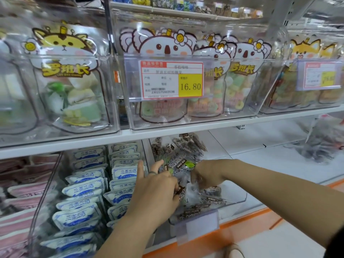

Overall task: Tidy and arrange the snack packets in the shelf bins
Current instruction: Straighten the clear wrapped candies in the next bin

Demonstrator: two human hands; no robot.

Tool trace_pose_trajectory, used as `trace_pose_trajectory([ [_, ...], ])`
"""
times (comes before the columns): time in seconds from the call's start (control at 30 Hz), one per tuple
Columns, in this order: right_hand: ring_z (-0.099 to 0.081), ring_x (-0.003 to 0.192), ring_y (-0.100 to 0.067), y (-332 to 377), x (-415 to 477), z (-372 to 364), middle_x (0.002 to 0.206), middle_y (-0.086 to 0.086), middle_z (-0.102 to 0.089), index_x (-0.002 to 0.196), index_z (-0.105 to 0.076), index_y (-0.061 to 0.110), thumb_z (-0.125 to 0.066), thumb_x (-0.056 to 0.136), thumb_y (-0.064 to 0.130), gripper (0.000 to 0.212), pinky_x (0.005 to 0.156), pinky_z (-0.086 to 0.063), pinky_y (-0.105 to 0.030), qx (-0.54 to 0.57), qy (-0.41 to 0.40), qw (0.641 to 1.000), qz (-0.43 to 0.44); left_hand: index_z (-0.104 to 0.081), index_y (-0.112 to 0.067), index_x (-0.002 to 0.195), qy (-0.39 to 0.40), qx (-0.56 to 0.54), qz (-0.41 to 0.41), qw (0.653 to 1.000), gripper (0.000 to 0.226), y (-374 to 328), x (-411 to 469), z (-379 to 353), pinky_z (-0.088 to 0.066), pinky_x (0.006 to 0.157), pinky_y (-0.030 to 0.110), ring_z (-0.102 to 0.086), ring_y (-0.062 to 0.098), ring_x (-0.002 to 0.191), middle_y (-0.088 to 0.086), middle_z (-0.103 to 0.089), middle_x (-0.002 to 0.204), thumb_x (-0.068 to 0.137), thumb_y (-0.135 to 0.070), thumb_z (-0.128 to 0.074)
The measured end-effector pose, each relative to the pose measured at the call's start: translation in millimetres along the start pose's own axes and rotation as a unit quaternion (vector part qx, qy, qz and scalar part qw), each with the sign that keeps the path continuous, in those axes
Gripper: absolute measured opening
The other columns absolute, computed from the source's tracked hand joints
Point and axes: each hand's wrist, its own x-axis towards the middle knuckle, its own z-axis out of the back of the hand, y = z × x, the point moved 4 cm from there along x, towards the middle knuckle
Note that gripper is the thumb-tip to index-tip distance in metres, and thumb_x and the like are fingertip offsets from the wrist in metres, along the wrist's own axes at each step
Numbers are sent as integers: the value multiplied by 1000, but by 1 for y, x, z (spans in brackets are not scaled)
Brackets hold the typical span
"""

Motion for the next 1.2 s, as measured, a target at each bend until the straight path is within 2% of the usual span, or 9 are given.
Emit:
trace_pose_trajectory([
  [0.13,-55,108,-22,2,-2,3,119,-4,-61,129,-56,15,-57,91,8,39,80,-40,-28,-19,98,995,4,-62,-30,102,-10,-8,10,1000,17,1,1,1,10,113,55,-14,11,143,-17,-58,122,90,-41,-55],
  [0.23,-48,95,-18,-1,3,-1,100,-1,-54,96,-62,18,-60,90,19,6,86,-36,-30,9,168,986,-3,-62,-31,103,-14,-15,15,1000,16,0,3,0,11,113,54,-13,11,144,-17,-60,121,90,-38,-56],
  [0.3,-47,96,-15,-3,0,1,94,3,-55,82,-60,24,-56,92,36,16,99,-31,-37,107,195,975,-18,-62,-30,104,-12,-20,18,1000,16,0,3,0,11,114,53,-12,11,144,-16,-60,121,91,-37,-55],
  [0.4,-50,113,-21,-6,3,6,122,-2,-58,115,-64,12,-38,98,47,47,104,-31,-35,162,128,978,-42,-63,-31,101,-6,-32,14,999,13,1,5,-1,11,114,51,-11,12,144,-16,-60,122,91,-36,-55],
  [0.6,-59,108,-19,-11,35,-10,138,-3,-52,129,-55,4,-49,97,10,34,80,-49,-25,184,41,981,-46,-61,-33,95,3,-41,5,999,8,1,5,-2,7,115,50,-11,10,143,-19,-59,121,90,-37,-56],
  [0.7,-54,87,-10,-15,38,-16,128,-2,-57,128,-57,6,-48,96,7,33,58,-41,-14,261,14,964,-56,-57,-33,92,8,-44,-2,999,3,2,6,-2,4,116,51,-10,10,144,-19,-58,122,90,-35,-56],
  [0.9,-33,52,-11,-22,42,-23,89,-10,-54,118,-60,10,-52,93,10,26,50,-27,-24,358,40,930,-70,-58,-33,94,31,-39,-5,999,6,3,9,-7,2,116,50,-8,9,143,-20,-58,122,88,-35,-59],
  [1.03,-35,53,-12,-19,48,-22,93,-17,-54,118,-60,1,-57,90,10,29,51,-30,-25,358,38,928,-91,-59,-33,95,31,-36,-8,999,8,4,8,-5,3,116,49,-8,8,143,-23,-58,120,88,-36,-59],
  [1.2,-63,87,-22,-14,59,-23,108,-11,-67,111,-66,1,-66,86,25,35,75,-52,-30,294,1,950,-103,-50,-37,105,21,-23,-18,999,18,3,8,-1,-1,116,50,-9,9,142,-22,-54,125,88,-37,-56],
])
